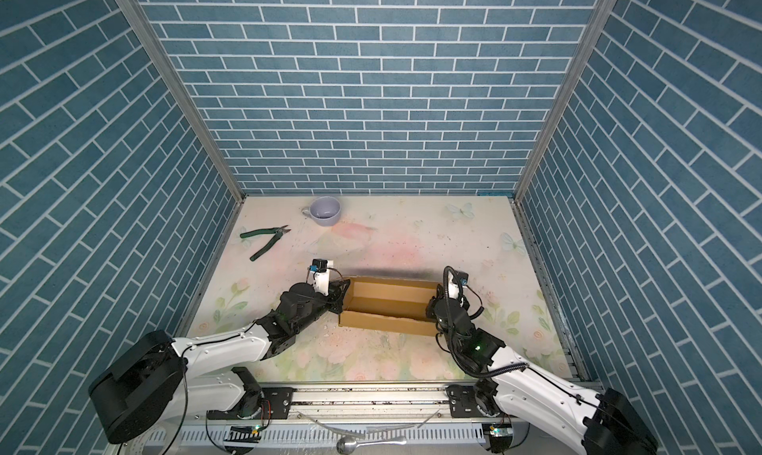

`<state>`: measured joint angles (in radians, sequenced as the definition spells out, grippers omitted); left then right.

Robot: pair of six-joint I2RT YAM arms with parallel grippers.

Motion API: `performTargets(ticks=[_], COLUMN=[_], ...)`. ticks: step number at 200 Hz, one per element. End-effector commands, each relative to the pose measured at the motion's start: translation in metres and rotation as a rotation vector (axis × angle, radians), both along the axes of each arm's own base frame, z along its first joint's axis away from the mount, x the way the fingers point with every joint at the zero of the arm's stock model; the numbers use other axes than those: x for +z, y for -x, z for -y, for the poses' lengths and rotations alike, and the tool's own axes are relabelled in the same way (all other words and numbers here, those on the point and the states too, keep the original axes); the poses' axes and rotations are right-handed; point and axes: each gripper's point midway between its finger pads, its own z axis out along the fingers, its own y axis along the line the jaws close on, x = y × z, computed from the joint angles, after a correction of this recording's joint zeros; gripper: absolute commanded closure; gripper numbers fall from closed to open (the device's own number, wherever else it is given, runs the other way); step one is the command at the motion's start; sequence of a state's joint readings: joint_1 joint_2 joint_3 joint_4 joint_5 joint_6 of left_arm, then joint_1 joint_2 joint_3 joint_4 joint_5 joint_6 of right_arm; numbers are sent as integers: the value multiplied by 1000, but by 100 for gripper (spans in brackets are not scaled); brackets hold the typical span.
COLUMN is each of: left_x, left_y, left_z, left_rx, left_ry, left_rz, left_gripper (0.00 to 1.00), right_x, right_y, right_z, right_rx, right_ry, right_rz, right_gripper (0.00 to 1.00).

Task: Fold the paper box
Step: 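Fold the lid down over the box with both grippers toward the robot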

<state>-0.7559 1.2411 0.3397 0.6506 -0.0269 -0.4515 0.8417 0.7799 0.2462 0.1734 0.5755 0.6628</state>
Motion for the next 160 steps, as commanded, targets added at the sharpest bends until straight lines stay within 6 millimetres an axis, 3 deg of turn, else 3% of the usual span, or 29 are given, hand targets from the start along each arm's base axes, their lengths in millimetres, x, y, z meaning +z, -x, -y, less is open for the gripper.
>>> performTargets(ticks=[1, 25, 76, 124, 160], left_x=[-35, -35, -44, -39, -37], left_y=[30, 32, 35, 37, 35], left_z=[7, 4, -19, -25, -38], left_rx=[-120, -134, -78, -56, 3], left_ry=[-86, -115, -165, -177, -198], left_rz=[-96, -60, 14, 80, 119], left_gripper=[91, 91, 94, 95, 97], right_x=[-32, -31, -21, -21, -20], right_y=[18, 20, 31, 53, 73], right_z=[-7, -9, -6, -18, -28], right_rx=[82, 106, 149, 279, 395], right_ry=[13, 17, 42, 11, 3], right_rz=[-93, -94, -130, -206, -271], right_gripper=[100, 100, 80, 64, 57])
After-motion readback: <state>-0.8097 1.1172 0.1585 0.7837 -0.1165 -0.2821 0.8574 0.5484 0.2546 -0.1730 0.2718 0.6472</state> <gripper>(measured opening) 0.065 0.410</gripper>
